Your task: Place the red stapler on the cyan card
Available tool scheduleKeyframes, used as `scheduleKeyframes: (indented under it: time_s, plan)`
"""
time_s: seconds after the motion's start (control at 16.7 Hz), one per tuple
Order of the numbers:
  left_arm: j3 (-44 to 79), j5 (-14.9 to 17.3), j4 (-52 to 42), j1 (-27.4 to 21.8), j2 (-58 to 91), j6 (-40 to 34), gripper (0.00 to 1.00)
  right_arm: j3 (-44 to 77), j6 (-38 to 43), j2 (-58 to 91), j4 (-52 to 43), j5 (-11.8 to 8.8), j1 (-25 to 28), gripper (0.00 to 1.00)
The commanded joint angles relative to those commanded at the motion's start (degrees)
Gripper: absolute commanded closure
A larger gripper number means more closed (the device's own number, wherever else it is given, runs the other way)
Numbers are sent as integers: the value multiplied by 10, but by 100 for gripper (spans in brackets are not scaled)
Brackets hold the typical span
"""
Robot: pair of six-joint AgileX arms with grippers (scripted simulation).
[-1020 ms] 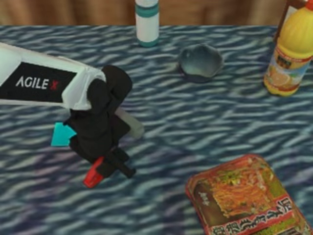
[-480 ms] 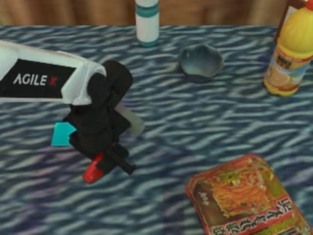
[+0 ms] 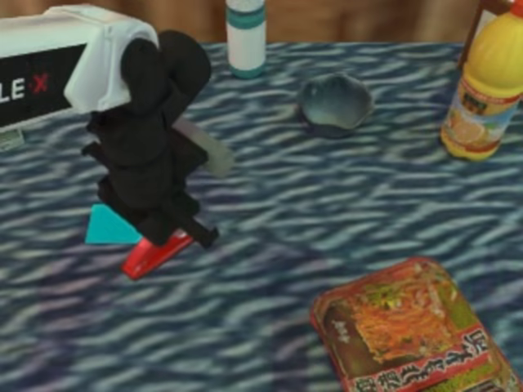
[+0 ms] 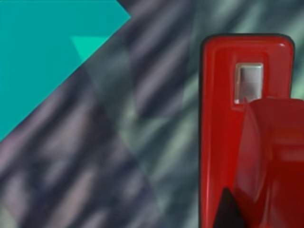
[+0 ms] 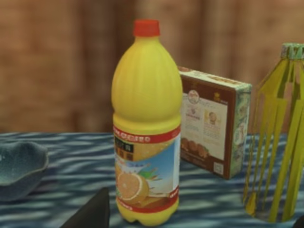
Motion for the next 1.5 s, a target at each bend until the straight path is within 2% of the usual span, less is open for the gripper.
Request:
scheduleKeyframes:
  time_s: [0.36,0.6,0.84,1.26,1.5]
  plan:
    - [3,0,-5,-2,-3,2,100,0,0,0,0,0,0,0]
    - [33,10,-19,16,13,65,100,0,0,0,0,0,0,0]
    - [89,31,-50,60,43,212,100,0,0,0,0,0,0,0]
    - [193,75,-109,157,93,542,100,0,0,0,0,0,0,0]
    - [232,94,-123,198,100,658,100,0,0,0,0,0,0,0]
